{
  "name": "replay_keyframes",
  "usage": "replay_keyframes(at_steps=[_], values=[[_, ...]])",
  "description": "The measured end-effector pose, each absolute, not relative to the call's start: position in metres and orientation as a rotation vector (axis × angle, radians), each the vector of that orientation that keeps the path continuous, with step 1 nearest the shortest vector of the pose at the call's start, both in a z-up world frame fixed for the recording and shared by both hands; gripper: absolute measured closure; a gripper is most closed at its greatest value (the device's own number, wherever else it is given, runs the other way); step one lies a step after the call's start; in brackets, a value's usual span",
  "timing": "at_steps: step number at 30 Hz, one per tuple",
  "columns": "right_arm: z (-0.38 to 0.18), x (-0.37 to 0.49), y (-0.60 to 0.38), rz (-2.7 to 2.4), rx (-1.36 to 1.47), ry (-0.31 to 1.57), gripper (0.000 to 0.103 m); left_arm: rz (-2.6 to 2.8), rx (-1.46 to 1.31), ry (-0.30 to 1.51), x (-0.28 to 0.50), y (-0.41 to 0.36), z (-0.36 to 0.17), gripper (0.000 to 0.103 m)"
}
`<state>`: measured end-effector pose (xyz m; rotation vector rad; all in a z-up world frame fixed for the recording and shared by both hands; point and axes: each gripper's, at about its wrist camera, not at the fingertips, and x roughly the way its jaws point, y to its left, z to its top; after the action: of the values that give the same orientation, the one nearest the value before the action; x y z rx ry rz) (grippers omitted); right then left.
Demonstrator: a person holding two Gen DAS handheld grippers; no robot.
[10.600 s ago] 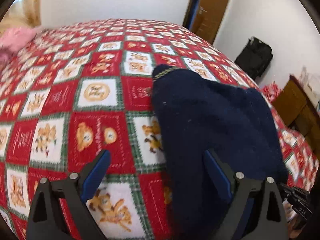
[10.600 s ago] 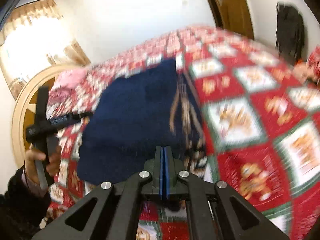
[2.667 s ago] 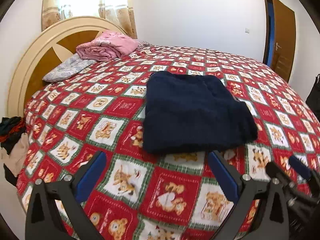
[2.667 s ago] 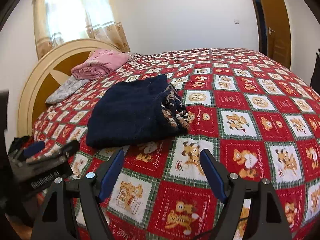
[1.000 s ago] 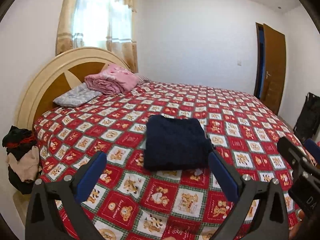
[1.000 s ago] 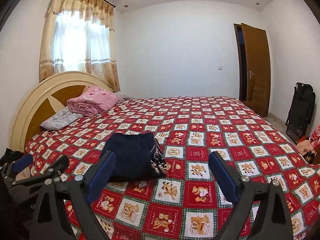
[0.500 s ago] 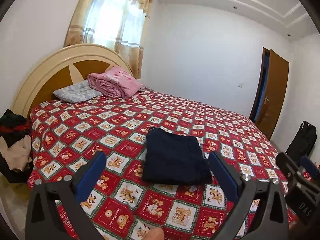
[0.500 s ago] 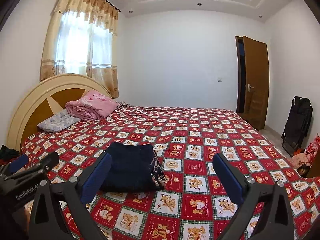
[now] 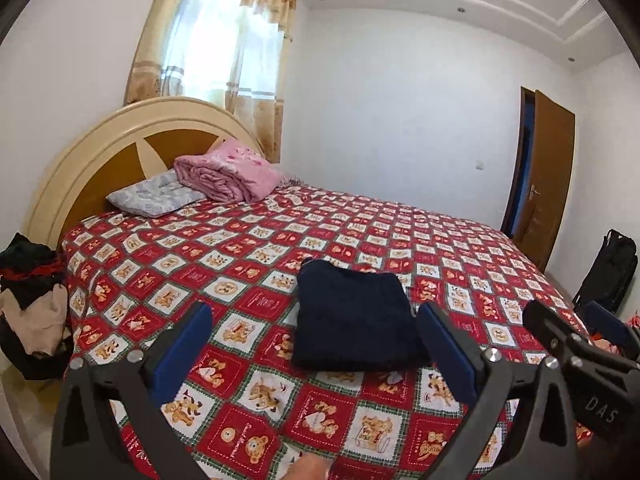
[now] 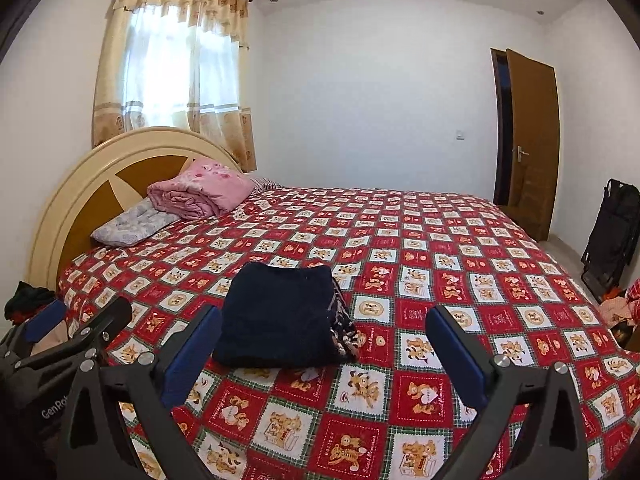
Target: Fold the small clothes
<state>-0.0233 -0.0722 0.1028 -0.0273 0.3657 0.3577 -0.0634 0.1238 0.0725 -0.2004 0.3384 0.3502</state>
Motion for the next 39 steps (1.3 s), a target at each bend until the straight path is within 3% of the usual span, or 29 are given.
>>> replay_keyframes(at_steps=[15,39], values=[[0.096,-0.050,-0.095,0.345,0.073,0.239,0.001,0.433,-0.095,0.366,-0.064,0.123,0.068,0.000],[0.086,-0.049,-0.093,0.364,0.080,0.272,0.001,0.466,-0.016,0.393,-0.059,0.114,0.065,0.000]])
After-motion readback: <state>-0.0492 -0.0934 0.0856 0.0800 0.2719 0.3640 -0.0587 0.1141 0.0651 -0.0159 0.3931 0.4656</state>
